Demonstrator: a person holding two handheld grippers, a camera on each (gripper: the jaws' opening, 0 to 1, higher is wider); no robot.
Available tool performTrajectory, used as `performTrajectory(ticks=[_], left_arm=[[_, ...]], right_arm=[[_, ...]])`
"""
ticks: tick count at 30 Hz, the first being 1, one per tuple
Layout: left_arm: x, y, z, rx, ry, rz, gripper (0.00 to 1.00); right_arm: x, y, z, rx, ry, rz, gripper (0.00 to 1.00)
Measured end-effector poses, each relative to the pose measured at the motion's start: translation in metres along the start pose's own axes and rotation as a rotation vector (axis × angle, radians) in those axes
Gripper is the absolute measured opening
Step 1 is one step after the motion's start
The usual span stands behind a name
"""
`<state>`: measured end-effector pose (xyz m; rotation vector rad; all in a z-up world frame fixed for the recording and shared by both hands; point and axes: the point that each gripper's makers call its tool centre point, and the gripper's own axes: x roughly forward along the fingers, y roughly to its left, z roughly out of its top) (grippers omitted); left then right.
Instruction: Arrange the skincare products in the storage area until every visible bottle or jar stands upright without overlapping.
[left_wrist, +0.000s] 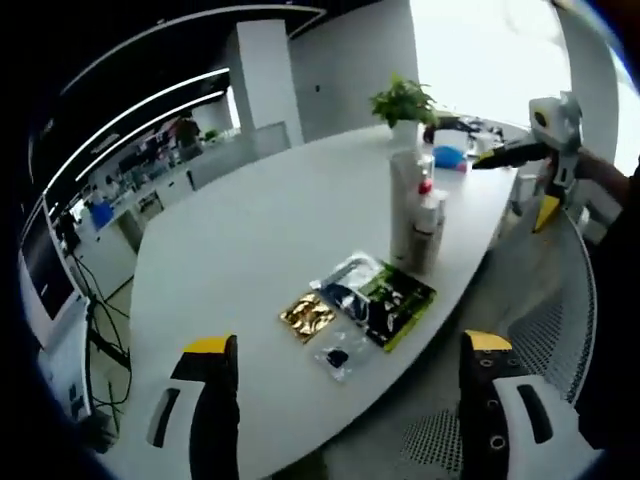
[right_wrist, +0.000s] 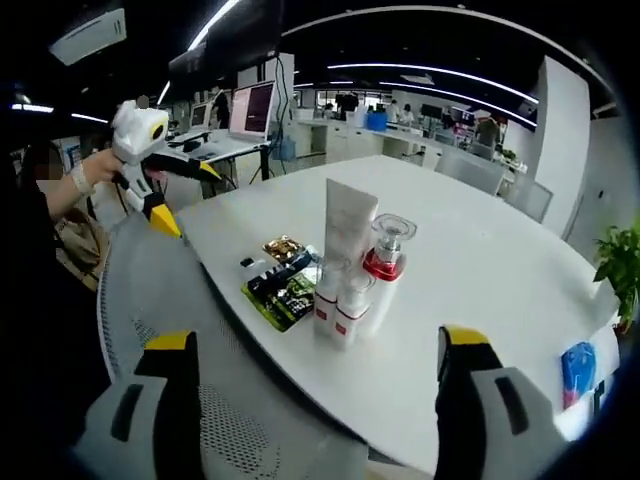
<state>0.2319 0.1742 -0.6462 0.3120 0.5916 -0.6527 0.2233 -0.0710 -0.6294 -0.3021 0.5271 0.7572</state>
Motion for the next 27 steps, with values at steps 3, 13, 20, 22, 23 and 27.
performTrajectory(ticks=[3,13,20,22,23,27], left_arm=[[-0.011,-0.007,0.001,-0.038,-0.018,0.023,0.95],[-0.045,-0.013,-0.001,-0.12,-0.07,0.1,0.97],[-0.06,-0.01,-0.007,-0.172,-0.08,0.139,0.97],[-0.062,-0.006,-0.008,-0.166,-0.077,0.153,0.97],[-0.063,-0.003,-0.009,-0.167,-0.073,0.158,0.97],[-0.064,0.013,-0.013,-0.211,-0.077,0.201,0.97]], right_arm=[[-0.01,0.003,0.008,-0.012,-0.006,0.006,1.0],[-0.022,0.017,0.011,-0.03,-0.004,0.022,1.0],[-0.018,0.027,0.011,-0.001,-0.008,0.052,1.0],[-0.015,0.028,0.011,0.01,-0.006,0.052,1.0],[-0.014,0.028,0.012,0.014,-0.007,0.051,1.0],[-0.011,0.025,0.019,0.039,-0.027,0.026,1.0]])
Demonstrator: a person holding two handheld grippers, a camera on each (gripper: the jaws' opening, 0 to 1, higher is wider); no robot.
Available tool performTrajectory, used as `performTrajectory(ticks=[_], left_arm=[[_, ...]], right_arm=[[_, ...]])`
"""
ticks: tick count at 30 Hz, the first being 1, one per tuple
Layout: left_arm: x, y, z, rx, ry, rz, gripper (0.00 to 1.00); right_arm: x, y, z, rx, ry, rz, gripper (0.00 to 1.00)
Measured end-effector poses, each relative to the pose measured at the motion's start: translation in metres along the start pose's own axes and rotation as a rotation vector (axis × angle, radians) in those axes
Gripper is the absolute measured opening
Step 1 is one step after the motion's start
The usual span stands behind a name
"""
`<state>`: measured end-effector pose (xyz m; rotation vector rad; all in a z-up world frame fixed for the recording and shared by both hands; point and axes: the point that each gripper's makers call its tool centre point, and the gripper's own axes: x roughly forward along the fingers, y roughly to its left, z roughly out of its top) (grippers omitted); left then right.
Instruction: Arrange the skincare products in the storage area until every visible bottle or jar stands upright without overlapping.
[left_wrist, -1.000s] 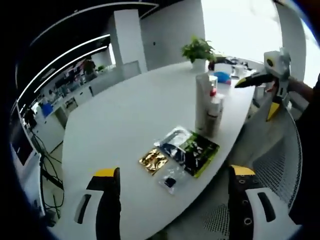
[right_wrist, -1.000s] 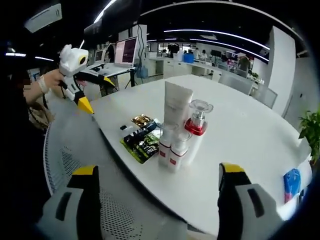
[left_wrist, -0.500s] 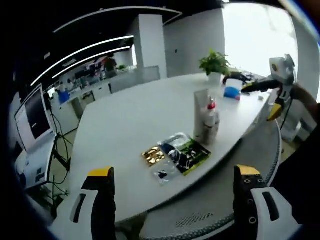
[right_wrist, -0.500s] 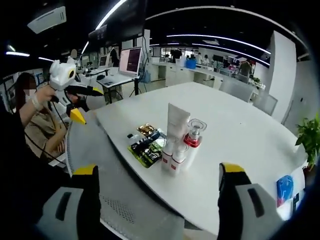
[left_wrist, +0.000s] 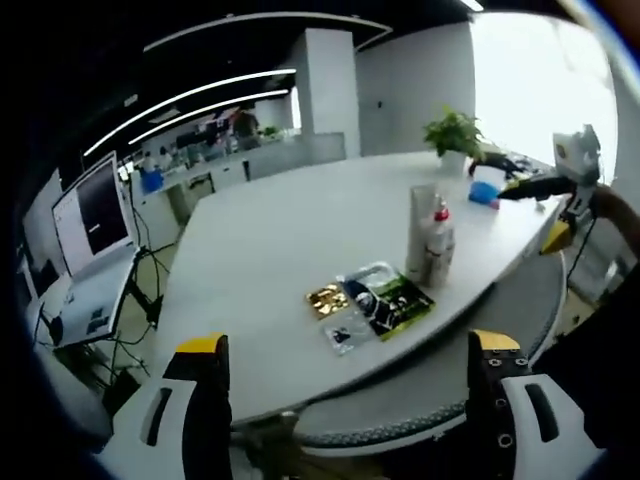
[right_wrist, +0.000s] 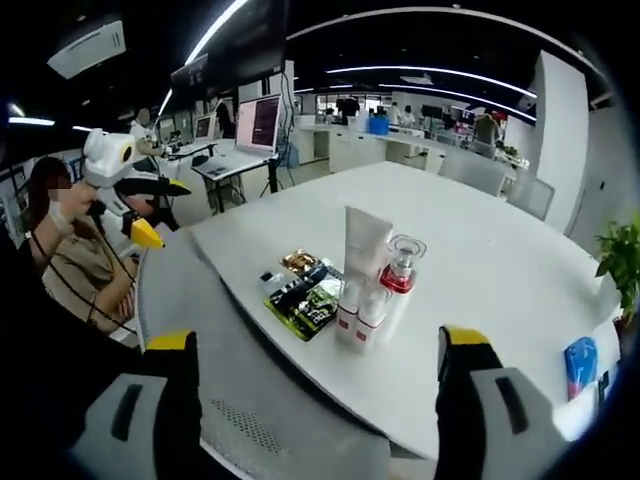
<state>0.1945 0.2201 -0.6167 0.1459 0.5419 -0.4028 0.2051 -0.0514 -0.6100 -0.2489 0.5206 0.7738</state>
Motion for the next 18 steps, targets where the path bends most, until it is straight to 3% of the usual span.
performTrajectory(ticks=[10,18], left_arm=[[0.003,0.026,0.002,0.017,-0.013,0.02,0.97],[0.01,0.04,-0.003,0.047,-0.017,-0.009,0.97]], right_arm=[[0.014,0.002,0.016,0.012,0.001,-0.035,1.0],[0.027,0.003,0.012,0.036,0.02,-0.107,1.0]])
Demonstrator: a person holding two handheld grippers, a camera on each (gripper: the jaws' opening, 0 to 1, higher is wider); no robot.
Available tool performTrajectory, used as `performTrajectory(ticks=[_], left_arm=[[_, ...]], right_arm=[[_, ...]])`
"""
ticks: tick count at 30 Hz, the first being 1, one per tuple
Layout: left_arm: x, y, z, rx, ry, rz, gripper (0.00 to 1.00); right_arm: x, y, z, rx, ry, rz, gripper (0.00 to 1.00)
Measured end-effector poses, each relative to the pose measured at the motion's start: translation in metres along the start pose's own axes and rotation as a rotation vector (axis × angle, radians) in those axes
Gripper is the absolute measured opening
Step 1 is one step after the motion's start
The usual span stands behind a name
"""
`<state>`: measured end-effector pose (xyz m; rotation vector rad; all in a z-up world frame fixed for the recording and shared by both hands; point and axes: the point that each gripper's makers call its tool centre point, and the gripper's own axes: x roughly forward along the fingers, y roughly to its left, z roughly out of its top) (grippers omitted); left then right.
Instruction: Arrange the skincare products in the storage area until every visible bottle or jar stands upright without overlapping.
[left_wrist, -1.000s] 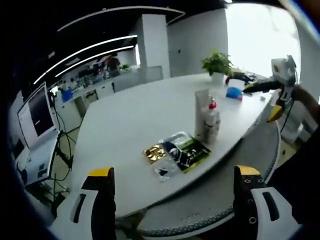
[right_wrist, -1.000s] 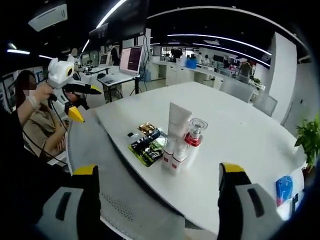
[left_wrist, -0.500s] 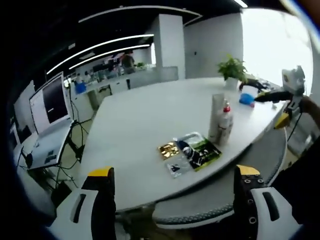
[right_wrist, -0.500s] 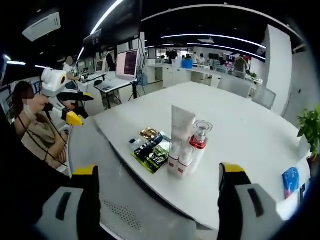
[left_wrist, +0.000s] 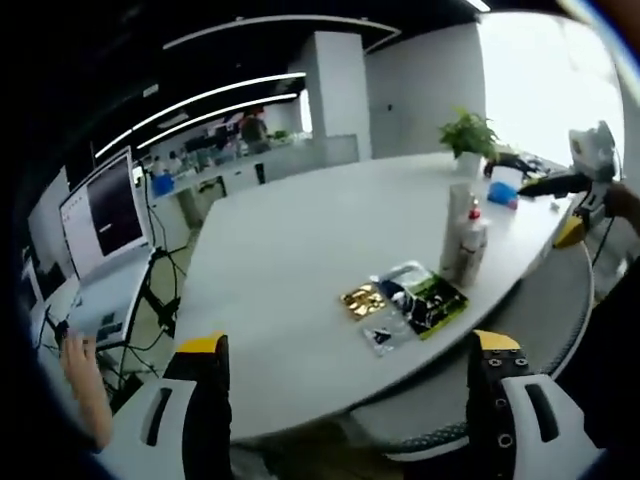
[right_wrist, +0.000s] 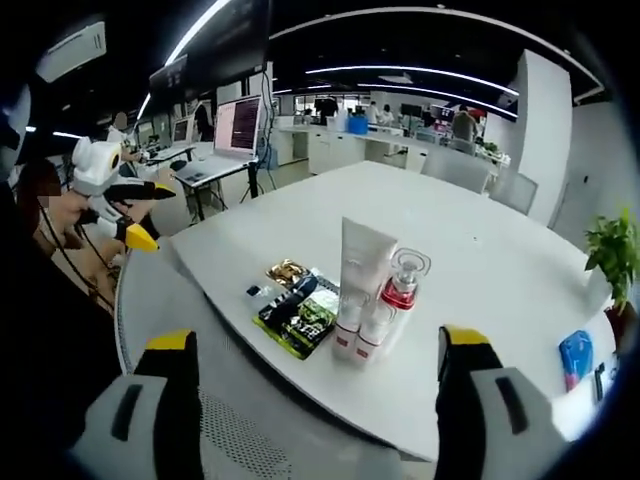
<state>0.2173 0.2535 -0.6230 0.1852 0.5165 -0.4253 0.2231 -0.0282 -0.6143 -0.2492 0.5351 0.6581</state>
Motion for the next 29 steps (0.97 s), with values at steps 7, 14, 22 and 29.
performTrajectory(ticks=[7,14,22,29], left_arm=[[0.0,0.01,-0.01,0.024,0.028,-0.041,0.97],[0.0,0.015,-0.011,0.047,0.037,-0.065,0.97],[0.008,0.008,-0.014,0.057,0.049,-0.113,0.97],[0.008,-0.002,-0.014,0.043,0.029,-0.139,0.97]], right_arm=[[0.0,0.005,0.003,0.02,0.01,-0.052,1.0],[0.001,0.015,0.005,0.034,0.017,-0.058,1.0],[-0.002,0.014,0.007,0.024,0.016,-0.087,1.0],[0.002,0.019,-0.01,0.017,0.078,-0.067,1.0]])
